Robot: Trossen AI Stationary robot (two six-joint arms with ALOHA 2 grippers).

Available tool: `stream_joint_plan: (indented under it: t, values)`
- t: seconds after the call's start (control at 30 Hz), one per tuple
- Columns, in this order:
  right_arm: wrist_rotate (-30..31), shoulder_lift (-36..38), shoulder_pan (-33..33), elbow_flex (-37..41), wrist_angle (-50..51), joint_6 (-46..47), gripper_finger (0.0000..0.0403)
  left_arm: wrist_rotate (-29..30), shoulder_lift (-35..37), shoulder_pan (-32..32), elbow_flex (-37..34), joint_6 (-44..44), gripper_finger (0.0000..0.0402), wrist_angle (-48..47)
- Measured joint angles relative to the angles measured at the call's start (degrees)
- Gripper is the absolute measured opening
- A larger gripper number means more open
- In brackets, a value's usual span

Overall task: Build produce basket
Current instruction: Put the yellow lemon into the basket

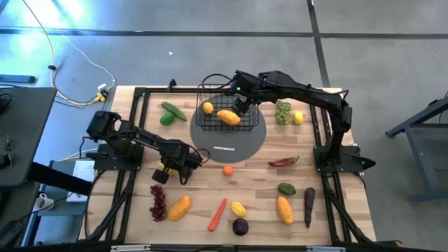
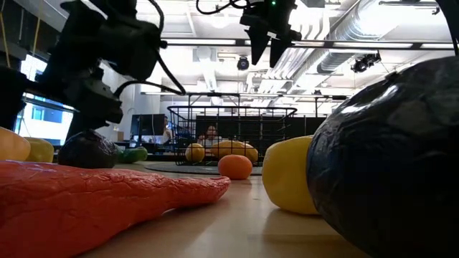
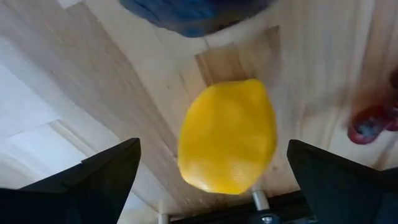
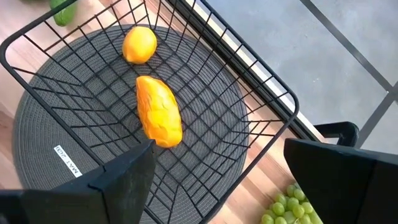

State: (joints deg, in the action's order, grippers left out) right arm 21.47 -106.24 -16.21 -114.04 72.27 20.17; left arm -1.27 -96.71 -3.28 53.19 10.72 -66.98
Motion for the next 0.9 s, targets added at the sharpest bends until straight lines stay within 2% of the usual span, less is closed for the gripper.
stream_joint_plan:
  t: [0.4, 0.63, 0.9]
  values:
    - [0.00, 0.00, 0.00, 0.07, 0.98, -0.45, 0.0335, -0.14, -0.02, 1.83, -4.80, 2.31, 0.0327, 1.41]
    - [0.02, 0.00, 0.00, 0.07, 0.99, -0.31, 0.0335, -7.05, -0.04, 1.76, -5.22, 2.93, 0.0279, 4.27]
    - [0.00, 0.00, 0.00, 0.07, 1.18, 0.50, 0.0335, -6.91, -0.04, 1.76, -5.22, 4.26, 0.0262, 5.69]
